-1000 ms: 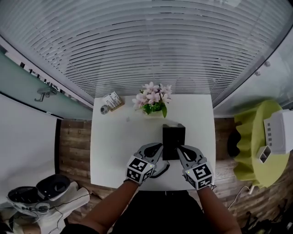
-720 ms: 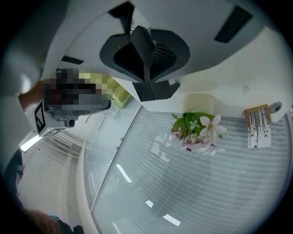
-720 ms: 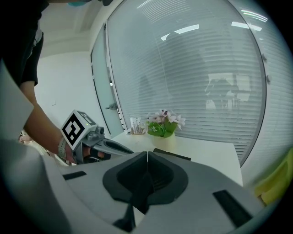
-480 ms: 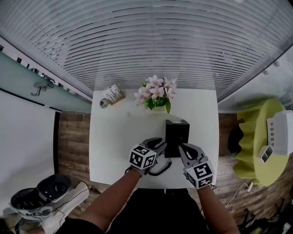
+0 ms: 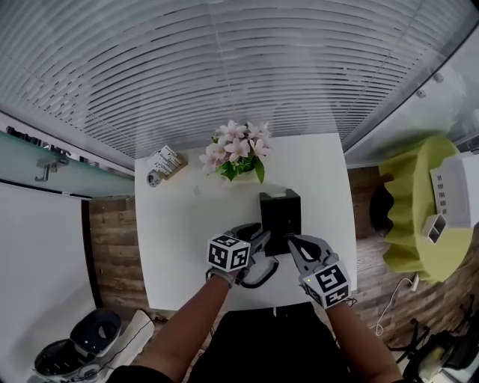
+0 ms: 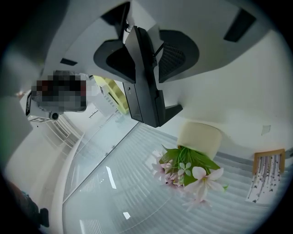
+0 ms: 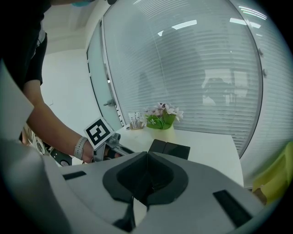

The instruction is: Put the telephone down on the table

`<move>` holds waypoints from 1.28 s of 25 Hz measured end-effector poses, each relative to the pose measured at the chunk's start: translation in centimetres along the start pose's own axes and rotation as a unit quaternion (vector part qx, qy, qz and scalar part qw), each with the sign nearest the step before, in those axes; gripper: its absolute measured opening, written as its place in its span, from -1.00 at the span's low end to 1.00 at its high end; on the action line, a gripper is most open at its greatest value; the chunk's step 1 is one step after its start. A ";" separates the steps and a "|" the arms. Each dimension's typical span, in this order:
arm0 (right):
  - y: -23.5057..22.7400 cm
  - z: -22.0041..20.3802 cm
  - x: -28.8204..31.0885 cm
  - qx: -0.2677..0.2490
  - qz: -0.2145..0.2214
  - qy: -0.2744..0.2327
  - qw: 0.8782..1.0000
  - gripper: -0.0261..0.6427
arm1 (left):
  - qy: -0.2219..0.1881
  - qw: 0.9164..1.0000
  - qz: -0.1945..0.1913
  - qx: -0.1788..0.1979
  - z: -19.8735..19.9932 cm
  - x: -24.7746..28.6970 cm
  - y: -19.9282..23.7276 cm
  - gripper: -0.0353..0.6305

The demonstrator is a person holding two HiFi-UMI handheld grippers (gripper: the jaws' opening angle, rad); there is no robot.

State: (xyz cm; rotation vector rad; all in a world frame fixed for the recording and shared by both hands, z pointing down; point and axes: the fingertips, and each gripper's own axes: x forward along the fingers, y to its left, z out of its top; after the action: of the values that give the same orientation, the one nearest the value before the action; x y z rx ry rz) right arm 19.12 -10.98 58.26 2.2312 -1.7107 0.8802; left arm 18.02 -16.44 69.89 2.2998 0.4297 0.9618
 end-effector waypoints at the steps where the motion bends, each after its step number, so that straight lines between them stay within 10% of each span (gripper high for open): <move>1: -0.1 -0.1 -0.1 0.001 -0.002 0.000 1.000 -0.85 | 0.002 1.000 -0.002 0.002 0.0 0.2 0.0 -0.44; 32: 0.7 -1.5 -4.8 0.006 -0.008 -0.012 1.000 -0.85 | -0.028 0.999 -0.035 -0.025 -0.2 -1.8 -3.6 -0.66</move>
State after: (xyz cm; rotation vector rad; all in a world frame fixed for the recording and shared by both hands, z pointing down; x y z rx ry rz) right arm 17.26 -6.57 56.68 2.2679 -1.7008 0.8669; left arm 16.48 -14.48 66.73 2.2446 0.4544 0.8636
